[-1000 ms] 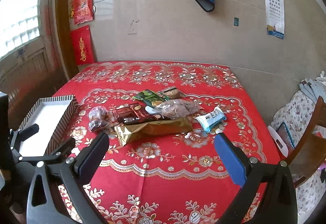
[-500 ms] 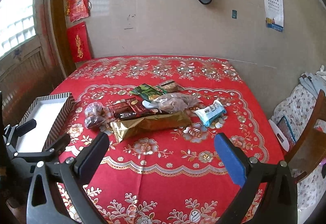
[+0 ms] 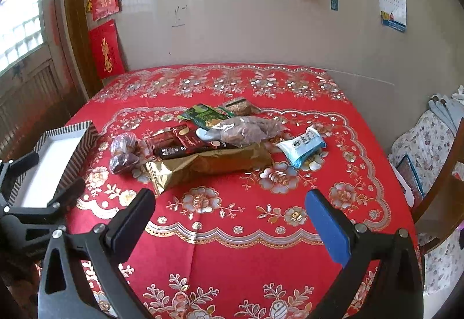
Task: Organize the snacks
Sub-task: 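Move both tools toward the snack pile on the red cloth, then grasp the clear bag of red dates with the left tool while the right tool grasps the gold foil bag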
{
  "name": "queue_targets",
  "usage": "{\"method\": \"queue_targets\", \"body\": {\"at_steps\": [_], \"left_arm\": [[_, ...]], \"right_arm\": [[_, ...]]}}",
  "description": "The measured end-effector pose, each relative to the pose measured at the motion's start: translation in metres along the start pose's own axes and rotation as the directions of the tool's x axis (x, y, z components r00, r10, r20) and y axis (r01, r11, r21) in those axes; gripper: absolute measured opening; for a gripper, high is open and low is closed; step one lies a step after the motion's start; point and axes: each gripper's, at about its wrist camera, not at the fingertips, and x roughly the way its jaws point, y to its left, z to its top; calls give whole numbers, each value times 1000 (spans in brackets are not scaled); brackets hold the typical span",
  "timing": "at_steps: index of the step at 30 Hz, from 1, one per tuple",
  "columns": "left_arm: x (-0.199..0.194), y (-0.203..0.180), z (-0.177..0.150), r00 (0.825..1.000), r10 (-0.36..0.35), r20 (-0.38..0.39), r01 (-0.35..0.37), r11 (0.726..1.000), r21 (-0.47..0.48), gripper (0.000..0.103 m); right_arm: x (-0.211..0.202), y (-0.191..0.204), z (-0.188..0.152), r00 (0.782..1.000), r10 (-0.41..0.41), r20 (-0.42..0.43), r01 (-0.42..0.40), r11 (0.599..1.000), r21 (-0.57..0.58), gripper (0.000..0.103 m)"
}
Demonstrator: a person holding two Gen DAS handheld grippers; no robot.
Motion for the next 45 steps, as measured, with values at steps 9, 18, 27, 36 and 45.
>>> {"method": "queue_targets", "body": {"at_steps": [9, 18, 27, 36, 45], "left_arm": [[1, 4, 9, 999, -35, -3, 35, 999, 10, 103], [16, 30, 23, 983, -165, -78, 162, 986, -45, 103], [37, 39, 47, 975, -192, -116, 186, 981, -59, 103], [58, 28, 57, 948, -255, -191, 253, 967, -36, 103], [99, 24, 52, 891, -331, -312, 282, 940, -192, 103]], "right_arm": [[17, -9, 1, 997, 55, -53, -52, 997, 57, 103], [32, -6, 7, 995, 64, -81, -58, 996, 69, 103], [50, -14, 17, 990, 89, -105, -77, 990, 117, 103], [56, -11, 16, 986, 119, -118, -106, 988, 112, 103], [67, -16, 15, 984, 113, -138, -98, 988, 116, 103]]}}
